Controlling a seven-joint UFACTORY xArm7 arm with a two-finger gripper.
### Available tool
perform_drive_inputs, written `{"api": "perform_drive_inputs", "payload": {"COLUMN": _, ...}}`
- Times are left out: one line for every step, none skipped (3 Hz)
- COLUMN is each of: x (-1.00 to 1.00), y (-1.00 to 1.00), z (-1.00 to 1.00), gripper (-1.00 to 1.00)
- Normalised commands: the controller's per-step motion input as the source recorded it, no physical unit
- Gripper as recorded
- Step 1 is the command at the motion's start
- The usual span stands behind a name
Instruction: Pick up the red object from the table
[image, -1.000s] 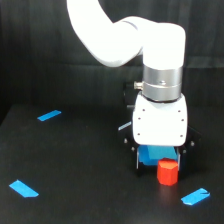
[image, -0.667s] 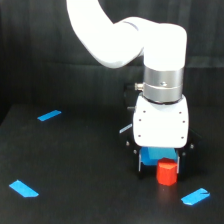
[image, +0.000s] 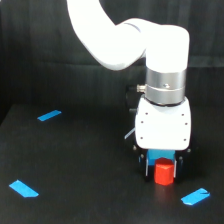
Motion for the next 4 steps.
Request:
{"api": "perform_drive_inputs", "payload": {"x": 0.22, "y": -0.12, "z": 0.01, "gripper": -1.00}}
{"api": "perform_drive_inputs", "payload": {"x": 0.22, "y": -0.04, "z": 0.22, "gripper": -0.97}}
{"api": "perform_drive_inputs", "payload": {"x": 0.12, "y": -0.14, "z": 0.67, "gripper": -0.96}}
{"api": "perform_drive_inputs", "payload": {"x": 0.10, "y": -0.01, "z": 0.65, "gripper": -1.00}}
